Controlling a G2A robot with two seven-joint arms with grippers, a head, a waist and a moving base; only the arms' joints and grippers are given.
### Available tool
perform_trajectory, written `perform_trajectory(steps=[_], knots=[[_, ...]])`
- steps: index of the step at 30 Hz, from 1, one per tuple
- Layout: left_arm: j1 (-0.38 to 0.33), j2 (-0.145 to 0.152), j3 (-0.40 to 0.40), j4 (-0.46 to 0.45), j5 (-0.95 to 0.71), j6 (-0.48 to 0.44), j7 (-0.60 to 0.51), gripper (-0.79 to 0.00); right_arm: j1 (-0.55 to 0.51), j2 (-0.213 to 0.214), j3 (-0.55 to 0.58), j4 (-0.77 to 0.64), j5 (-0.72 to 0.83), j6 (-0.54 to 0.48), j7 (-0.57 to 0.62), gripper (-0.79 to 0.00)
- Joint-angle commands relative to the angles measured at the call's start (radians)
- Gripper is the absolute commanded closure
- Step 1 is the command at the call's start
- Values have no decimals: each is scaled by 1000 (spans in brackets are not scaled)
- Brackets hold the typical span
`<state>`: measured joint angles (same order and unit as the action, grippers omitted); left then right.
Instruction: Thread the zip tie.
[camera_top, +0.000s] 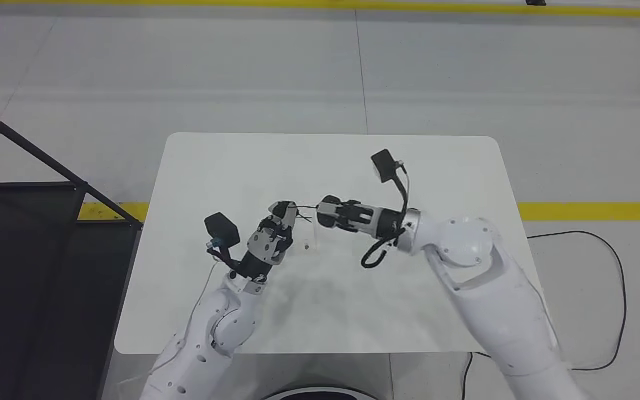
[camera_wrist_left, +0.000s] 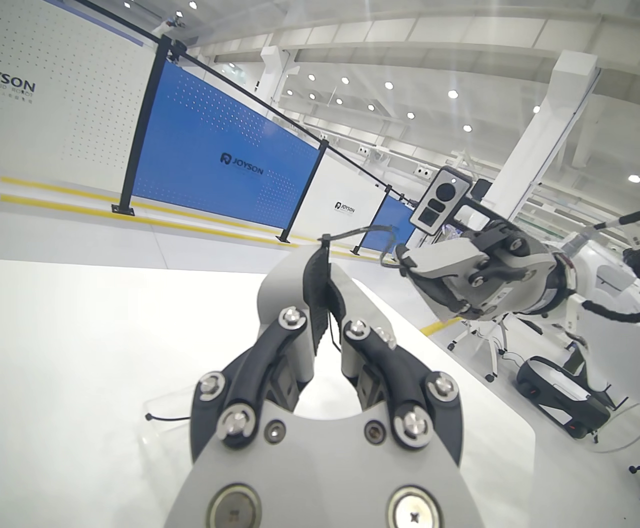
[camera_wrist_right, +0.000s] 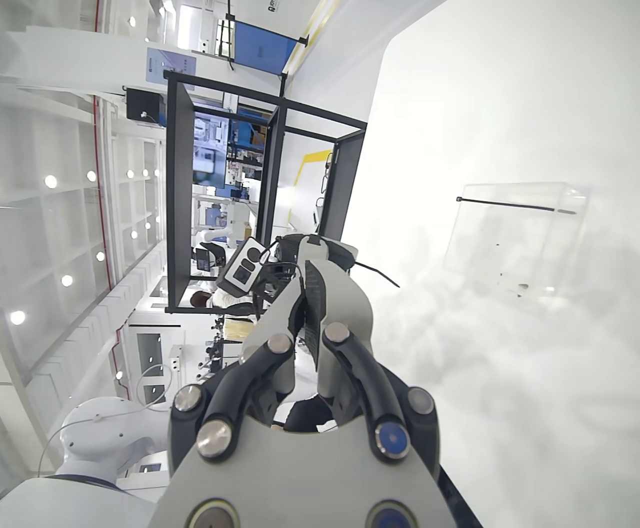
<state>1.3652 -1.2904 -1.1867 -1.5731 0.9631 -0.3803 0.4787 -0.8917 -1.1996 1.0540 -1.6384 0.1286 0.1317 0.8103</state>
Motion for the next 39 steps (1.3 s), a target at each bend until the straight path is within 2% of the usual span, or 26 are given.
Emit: perform_trajectory(steps=[1,11,29,39], knots=[[0,-1,-1,0,-2,-1,0,0,2,-1,-7,0,-20,9,-14,0],[1,-5,-9,0,-11,-10,-2,0,10,-5,-14,3,-27,26,-38,0],[-20,-20,17,26,50,63,30,0,-47,2,56,-14,102,-149,25,0],[-30,-29,42,43,101,98,44,0,-45,3,58,-7,111,-158,33,0]])
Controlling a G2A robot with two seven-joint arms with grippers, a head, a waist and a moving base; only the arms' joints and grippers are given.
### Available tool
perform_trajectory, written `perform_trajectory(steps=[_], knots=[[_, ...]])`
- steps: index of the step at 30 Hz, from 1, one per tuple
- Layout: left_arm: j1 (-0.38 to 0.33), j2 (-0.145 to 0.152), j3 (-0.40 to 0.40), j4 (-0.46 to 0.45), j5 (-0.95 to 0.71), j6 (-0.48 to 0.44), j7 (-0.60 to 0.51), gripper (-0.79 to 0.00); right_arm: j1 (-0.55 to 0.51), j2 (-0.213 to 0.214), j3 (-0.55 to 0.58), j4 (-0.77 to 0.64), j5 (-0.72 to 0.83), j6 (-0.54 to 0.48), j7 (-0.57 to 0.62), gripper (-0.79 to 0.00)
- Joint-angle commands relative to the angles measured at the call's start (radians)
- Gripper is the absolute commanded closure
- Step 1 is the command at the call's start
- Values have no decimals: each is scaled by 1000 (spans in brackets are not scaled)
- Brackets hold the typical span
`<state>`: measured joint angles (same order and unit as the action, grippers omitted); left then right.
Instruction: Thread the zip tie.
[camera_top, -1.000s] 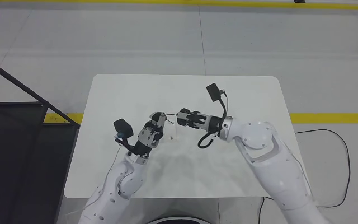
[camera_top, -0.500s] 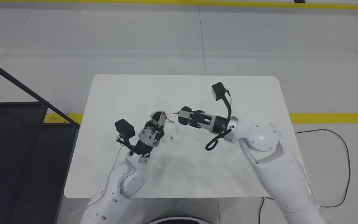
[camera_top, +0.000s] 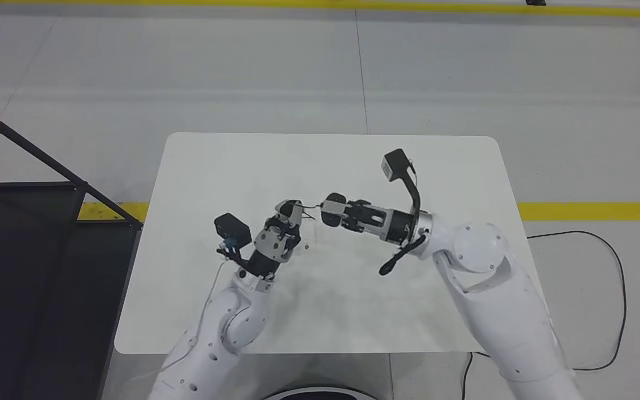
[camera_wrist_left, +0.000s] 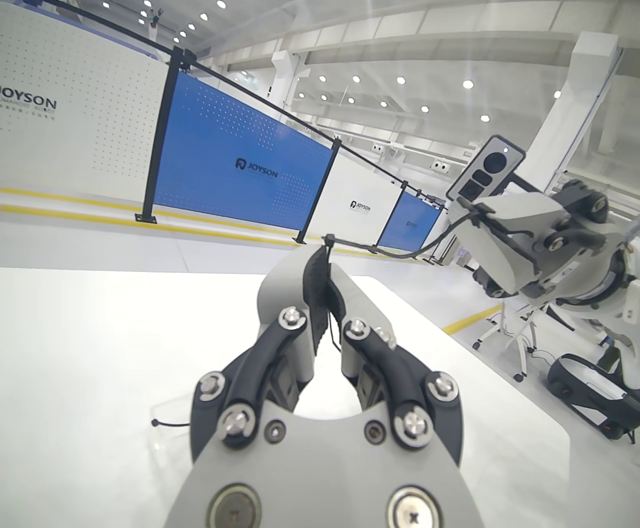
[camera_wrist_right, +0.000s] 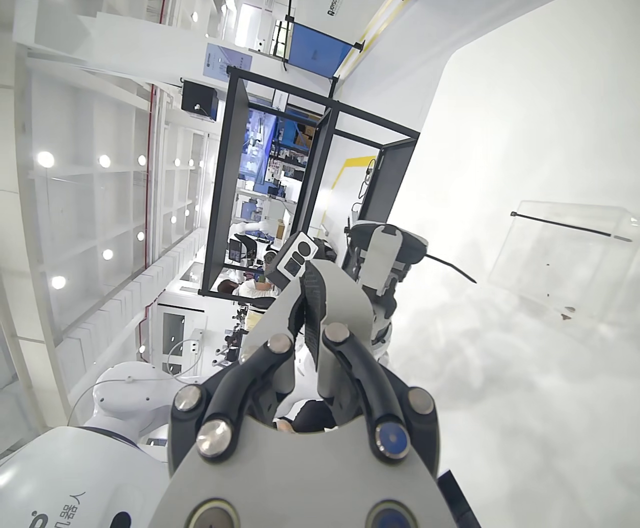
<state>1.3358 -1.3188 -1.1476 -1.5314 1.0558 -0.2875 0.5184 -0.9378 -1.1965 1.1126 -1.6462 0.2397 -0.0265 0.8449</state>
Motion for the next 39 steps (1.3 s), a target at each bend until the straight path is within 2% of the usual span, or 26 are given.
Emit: perform_trajectory(steps=[1,13,26,39], knots=[[0,-2,6,2,14,9,8,0,2,0,-1,1,-1,0,-5,0],[0,-8,17,3,42,17,11,0,-15,1,17,-3,36,-56,0,0],[1,-13,14,4,43,1,4,0,14,1,-25,2,-74,13,3,0],[17,-9,-21,-16,-22,-78,-27,0,5,2,-24,-3,-73,-25,2,0]])
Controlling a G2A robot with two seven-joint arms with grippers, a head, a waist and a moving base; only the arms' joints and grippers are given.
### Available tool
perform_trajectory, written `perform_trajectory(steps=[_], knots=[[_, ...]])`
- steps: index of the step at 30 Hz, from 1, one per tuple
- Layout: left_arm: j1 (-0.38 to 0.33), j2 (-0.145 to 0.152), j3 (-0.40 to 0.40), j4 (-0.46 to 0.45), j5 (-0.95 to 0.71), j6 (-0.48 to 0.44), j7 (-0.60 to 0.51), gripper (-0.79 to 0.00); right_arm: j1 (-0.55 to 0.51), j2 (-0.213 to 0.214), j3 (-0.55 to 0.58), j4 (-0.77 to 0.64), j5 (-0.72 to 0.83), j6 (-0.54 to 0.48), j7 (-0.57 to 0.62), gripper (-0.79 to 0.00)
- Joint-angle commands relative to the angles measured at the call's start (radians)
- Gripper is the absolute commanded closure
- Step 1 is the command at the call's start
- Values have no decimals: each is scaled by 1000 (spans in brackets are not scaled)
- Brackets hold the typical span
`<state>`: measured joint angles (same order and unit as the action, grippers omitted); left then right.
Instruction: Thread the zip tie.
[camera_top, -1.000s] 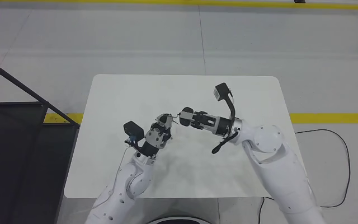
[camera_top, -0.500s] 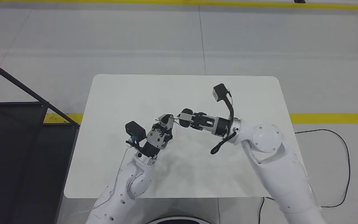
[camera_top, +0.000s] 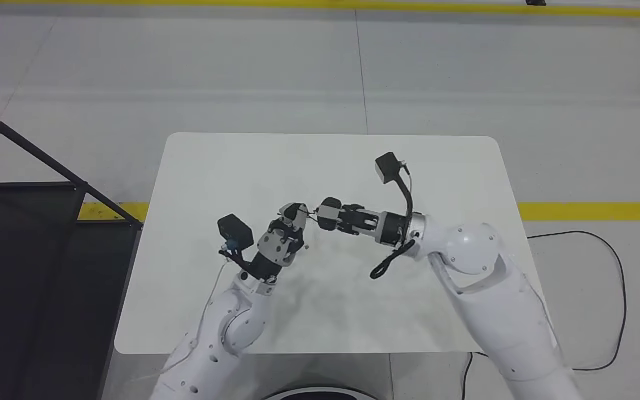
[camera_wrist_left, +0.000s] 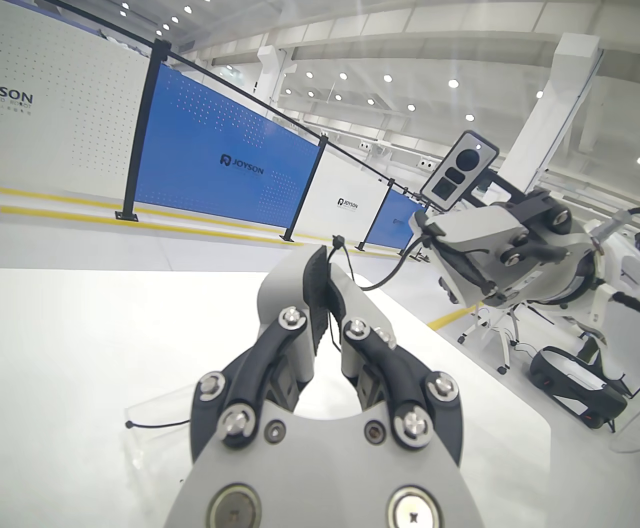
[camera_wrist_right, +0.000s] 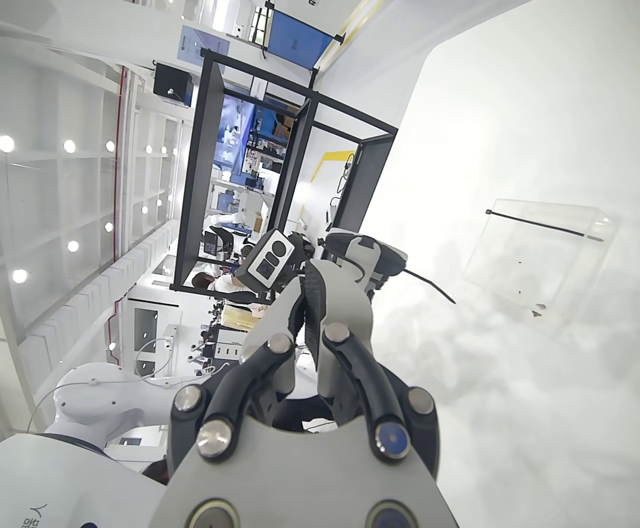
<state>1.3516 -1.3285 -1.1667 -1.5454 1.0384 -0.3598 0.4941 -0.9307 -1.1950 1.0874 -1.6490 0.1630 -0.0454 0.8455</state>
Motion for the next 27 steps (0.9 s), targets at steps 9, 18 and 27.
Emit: perform_trajectory(steps=[9,18,27], knots=[[9,3,-23,-12,-69,-74,-50,0,-14,3,15,-2,24,-45,16,0],[17,10,-54,-27,-161,-162,-128,0,-12,3,13,-1,22,-58,20,0],[32,12,-81,-49,-197,-183,-115,0,-10,4,8,-2,4,-54,21,0]])
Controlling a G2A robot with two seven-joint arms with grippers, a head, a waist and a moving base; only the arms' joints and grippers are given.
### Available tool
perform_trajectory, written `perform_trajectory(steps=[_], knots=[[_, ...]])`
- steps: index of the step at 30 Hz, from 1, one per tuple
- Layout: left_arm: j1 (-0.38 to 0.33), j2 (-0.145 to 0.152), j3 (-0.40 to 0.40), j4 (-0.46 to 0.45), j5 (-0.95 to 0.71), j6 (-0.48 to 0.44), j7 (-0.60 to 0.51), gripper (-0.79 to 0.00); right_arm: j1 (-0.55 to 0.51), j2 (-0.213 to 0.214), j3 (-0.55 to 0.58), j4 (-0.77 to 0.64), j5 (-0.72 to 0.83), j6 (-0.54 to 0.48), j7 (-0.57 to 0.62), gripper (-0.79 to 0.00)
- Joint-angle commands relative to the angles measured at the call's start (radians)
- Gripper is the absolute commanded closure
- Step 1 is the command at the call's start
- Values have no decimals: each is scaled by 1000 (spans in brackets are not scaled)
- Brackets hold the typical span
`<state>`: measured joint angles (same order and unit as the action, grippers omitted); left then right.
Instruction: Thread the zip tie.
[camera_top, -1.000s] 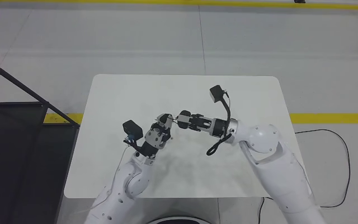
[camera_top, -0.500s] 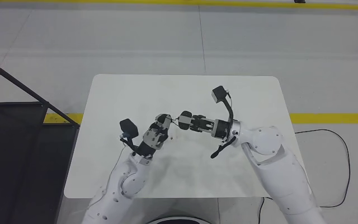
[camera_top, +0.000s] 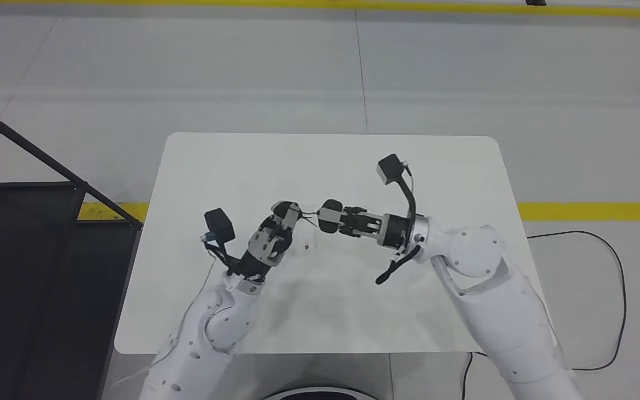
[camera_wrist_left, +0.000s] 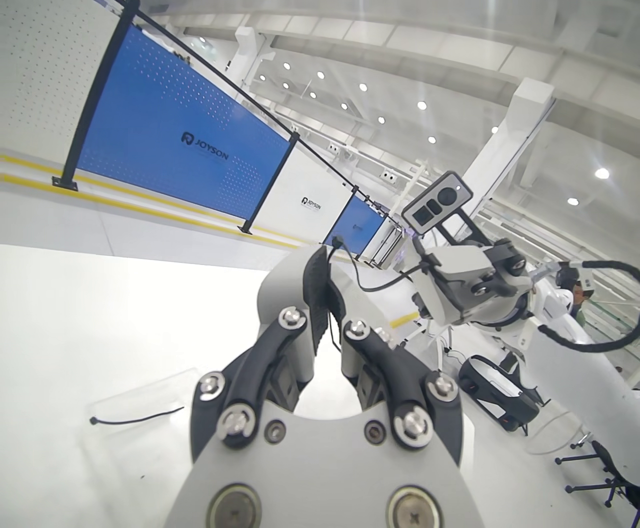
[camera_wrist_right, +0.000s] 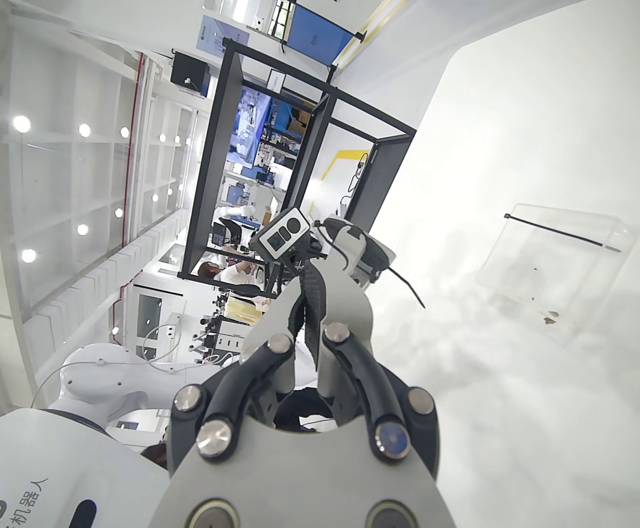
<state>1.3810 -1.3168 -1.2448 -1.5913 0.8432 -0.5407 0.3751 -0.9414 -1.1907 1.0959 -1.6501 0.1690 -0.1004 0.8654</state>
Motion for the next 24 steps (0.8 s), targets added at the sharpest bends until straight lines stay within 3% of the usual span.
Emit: perform_trajectory(steps=[1,8,11,14,24], knots=[[5,1,-7,-5,-5,-6,5,0,1,0,-1,-1,-4,2,1,0],[18,2,-21,-16,-11,-18,8,0,4,1,-7,-2,-20,11,2,-6],[19,2,-22,-17,-13,-19,8,0,5,1,-9,-2,-26,14,-1,-289],[19,2,-25,-18,-15,-23,9,0,7,0,-11,-1,-28,16,-1,-345],[23,1,-30,-23,-17,-21,8,0,7,1,-12,2,-32,16,0,-342]])
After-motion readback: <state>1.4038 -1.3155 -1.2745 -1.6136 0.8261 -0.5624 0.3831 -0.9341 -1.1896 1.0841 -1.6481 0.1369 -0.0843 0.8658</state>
